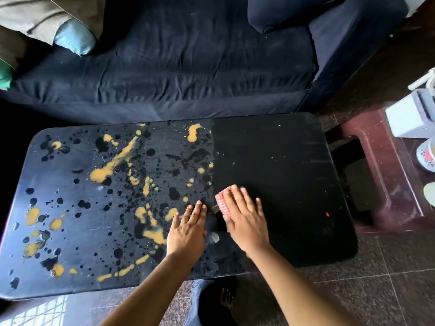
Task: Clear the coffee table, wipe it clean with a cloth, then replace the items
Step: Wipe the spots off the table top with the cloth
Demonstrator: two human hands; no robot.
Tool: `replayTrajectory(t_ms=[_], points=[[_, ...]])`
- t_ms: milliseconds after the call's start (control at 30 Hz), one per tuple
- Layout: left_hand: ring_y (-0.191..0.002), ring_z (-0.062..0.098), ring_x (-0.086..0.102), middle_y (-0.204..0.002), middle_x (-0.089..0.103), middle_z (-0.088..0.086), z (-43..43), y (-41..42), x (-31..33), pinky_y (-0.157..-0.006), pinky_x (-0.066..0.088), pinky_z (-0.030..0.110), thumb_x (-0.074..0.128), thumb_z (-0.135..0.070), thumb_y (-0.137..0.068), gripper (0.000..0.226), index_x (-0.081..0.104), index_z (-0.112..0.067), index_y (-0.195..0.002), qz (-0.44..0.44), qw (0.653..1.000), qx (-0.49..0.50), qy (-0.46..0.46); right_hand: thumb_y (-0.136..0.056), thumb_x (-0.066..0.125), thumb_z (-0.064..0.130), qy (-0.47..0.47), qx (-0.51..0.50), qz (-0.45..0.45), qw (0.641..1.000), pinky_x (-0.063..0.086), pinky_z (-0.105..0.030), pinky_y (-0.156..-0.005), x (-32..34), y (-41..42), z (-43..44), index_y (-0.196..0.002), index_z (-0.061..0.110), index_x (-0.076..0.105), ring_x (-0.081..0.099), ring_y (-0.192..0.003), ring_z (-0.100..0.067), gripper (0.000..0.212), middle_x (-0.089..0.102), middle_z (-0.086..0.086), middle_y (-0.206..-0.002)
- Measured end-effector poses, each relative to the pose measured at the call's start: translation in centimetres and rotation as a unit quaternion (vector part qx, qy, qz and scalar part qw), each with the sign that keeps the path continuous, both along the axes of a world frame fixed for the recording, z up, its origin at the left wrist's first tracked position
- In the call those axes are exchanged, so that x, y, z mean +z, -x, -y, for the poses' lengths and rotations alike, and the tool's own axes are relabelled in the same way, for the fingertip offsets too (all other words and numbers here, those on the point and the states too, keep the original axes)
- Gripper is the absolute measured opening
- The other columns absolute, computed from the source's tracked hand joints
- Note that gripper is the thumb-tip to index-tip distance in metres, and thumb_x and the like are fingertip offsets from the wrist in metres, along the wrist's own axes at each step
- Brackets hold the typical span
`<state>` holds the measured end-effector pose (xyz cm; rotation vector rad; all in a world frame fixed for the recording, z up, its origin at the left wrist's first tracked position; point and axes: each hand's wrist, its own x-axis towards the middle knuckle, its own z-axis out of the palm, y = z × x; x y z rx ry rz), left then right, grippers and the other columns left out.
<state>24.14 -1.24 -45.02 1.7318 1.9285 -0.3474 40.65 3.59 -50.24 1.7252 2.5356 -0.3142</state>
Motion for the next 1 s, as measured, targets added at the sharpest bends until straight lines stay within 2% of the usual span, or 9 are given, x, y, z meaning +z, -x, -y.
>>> replayTrajectory(t_ms=[200,400,500,567,633,733,867,933,1000], points=[[-0.147,0.014,-0.007,-0.159,-0.012,-0.006,0.3,0.0,-0.8,-0.118,-0.001,0.038,0.034,-0.032,-0.101,0.067,-0.009,-0.022,-0.152,0.009,1.0,0.002,-0.021,-0.089,0.053,0.035,0.025,-0.21,-0.016,0.977,0.03,-0.053,-0.107,0.2,0.3,0.3,-0.149,0.017,0.026,0.022,-0.143,-0.031,0.069,0.021,-0.008,-0.157],[-0.147,0.012,-0.006,-0.159,-0.01,-0.009,0.5,0.5,-1.1,-0.118,-0.001,0.037,0.036,-0.033,-0.101,0.066,-0.005,-0.024,-0.152,0.016,0.999,0.002,-0.032,-0.086,0.041,0.039,0.018,0.046,-0.027,0.998,0.031,-0.051,-0.108,0.2,1.6,1.8,-0.148,0.024,0.027,0.025,-0.142,-0.024,0.065,0.024,0.001,-0.156],[-0.147,0.012,-0.006,-0.159,-0.01,-0.009,0.3,0.4,-1.1,-0.118,-0.001,0.037,0.036,-0.035,-0.101,0.067,-0.006,-0.024,-0.152,0.013,1.0,0.001,-0.027,-0.087,0.033,0.039,0.022,-0.049,0.008,0.999,0.028,-0.05,-0.109,0.3,-2.0,0.9,-0.15,0.025,0.023,0.022,-0.143,-0.023,0.065,0.02,0.002,-0.157],[-0.147,0.013,-0.006,-0.159,-0.011,-0.008,0.2,0.3,-1.1,-0.118,0.0,0.037,0.036,-0.035,-0.101,0.067,-0.007,-0.024,-0.152,0.01,1.0,-0.003,-0.025,-0.093,0.037,0.037,0.038,-0.173,-0.001,0.984,0.025,-0.05,-0.112,0.3,-3.2,0.9,-0.151,0.022,0.017,0.014,-0.145,-0.027,0.064,0.012,-0.003,-0.159],[-0.147,0.014,-0.006,-0.16,-0.011,-0.006,0.2,0.2,-1.1,-0.118,0.0,0.038,0.035,-0.035,-0.101,0.067,-0.007,-0.023,-0.152,0.004,1.0,-0.006,-0.022,-0.093,0.044,0.036,0.039,-0.221,-0.012,0.975,0.022,-0.05,-0.113,0.4,-2.2,1.6,-0.152,0.019,0.014,0.01,-0.146,-0.028,0.068,0.009,-0.005,-0.159],[-0.147,0.014,-0.005,-0.16,-0.01,-0.007,0.1,0.3,-1.2,-0.118,0.0,0.038,0.035,-0.035,-0.101,0.067,-0.007,-0.023,-0.152,-0.001,1.0,-0.01,-0.019,-0.088,0.047,0.035,0.027,-0.11,-0.031,0.993,0.024,-0.048,-0.111,0.5,1.2,3.6,-0.15,0.02,0.02,0.018,-0.144,-0.029,0.07,0.018,-0.005,-0.158],[-0.147,0.013,-0.006,-0.159,-0.011,-0.007,0.1,0.3,-1.2,-0.118,-0.001,0.039,0.036,-0.034,-0.101,0.068,-0.007,-0.024,-0.152,0.004,1.0,-0.008,-0.009,-0.088,0.03,0.046,0.034,0.086,-0.015,0.996,0.026,-0.049,-0.111,0.6,-0.1,3.6,-0.149,0.028,0.021,0.018,-0.145,-0.021,0.064,0.017,0.003,-0.158],[-0.147,0.014,-0.006,-0.16,-0.011,-0.007,-0.1,0.5,-1.2,-0.118,-0.001,0.04,0.04,-0.035,-0.1,0.071,-0.007,-0.024,-0.152,0.003,1.0,-0.015,0.001,-0.089,0.027,0.045,0.034,0.064,0.006,0.997,0.026,-0.05,-0.113,0.3,-3.1,2.3,-0.15,0.03,0.014,0.015,-0.145,-0.019,0.064,0.012,0.006,-0.159],[-0.147,0.015,-0.007,-0.159,-0.012,-0.006,-0.3,0.7,-1.1,-0.118,0.0,0.042,0.043,-0.037,-0.098,0.075,-0.008,-0.023,-0.152,0.001,1.0,-0.025,0.013,-0.09,0.025,0.043,0.043,-0.048,0.012,0.998,0.026,-0.051,-0.112,0.3,-5.2,1.6,-0.151,0.026,0.014,0.014,-0.145,-0.023,0.064,0.011,0.002,-0.159]])
